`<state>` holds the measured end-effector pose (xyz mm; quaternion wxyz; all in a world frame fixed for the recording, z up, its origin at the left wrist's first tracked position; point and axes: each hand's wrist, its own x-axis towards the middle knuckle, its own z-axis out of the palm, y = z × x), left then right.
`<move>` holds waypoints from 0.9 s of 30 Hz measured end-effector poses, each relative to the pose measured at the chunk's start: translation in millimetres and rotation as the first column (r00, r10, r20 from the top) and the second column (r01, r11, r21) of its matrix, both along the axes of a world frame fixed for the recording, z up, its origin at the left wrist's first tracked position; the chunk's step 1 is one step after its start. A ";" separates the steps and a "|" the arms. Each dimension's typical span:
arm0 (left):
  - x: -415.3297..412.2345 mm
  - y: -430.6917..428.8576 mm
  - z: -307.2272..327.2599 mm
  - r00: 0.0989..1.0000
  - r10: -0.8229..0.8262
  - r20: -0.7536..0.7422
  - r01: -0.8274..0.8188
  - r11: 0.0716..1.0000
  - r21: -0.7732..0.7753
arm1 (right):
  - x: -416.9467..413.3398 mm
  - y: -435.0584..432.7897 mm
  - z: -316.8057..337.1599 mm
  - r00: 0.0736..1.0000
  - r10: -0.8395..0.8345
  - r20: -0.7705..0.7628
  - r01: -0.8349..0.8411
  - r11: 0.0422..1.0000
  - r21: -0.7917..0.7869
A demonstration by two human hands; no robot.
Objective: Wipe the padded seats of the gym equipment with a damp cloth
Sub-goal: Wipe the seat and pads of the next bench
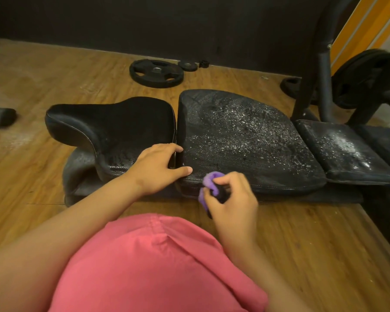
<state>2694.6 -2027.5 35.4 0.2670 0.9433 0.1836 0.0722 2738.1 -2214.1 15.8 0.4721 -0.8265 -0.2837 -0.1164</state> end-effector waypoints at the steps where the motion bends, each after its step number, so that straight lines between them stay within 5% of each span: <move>1: -1.2 2.5 -2.2 1.000 0.025 -0.003 -0.025 0.999 0.020 | -3.4 8.3 1.0 0.999 0.027 0.023 -0.026 0.999 -0.023; 10: -3.5 1.4 9.6 0.997 0.061 0.048 -0.061 0.998 0.003 | 2.6 -7.4 11.0 0.998 -0.008 -0.055 0.002 0.995 -0.099; 14: -2.7 -16.7 52.5 0.993 -0.114 -0.009 0.094 0.860 -0.502 | 3.2 3.3 17.9 0.992 0.030 -0.119 -0.033 0.999 -0.030; 16: -6.6 -28.4 65.0 0.964 -0.242 -0.111 0.131 0.793 -0.595 | 3.7 9.8 19.8 0.989 0.037 -0.146 -0.040 0.999 -0.014; 21: -16.3 -45.7 63.0 0.987 -0.126 -0.097 0.042 0.793 -0.608 | 5.8 7.3 18.9 0.973 0.075 -0.218 -0.072 0.997 0.021; 27: -14.4 -66.6 58.5 0.988 0.021 -0.154 -0.085 0.903 -0.421 | 6.7 -14.8 14.1 0.892 0.298 -0.341 -0.244 0.951 0.191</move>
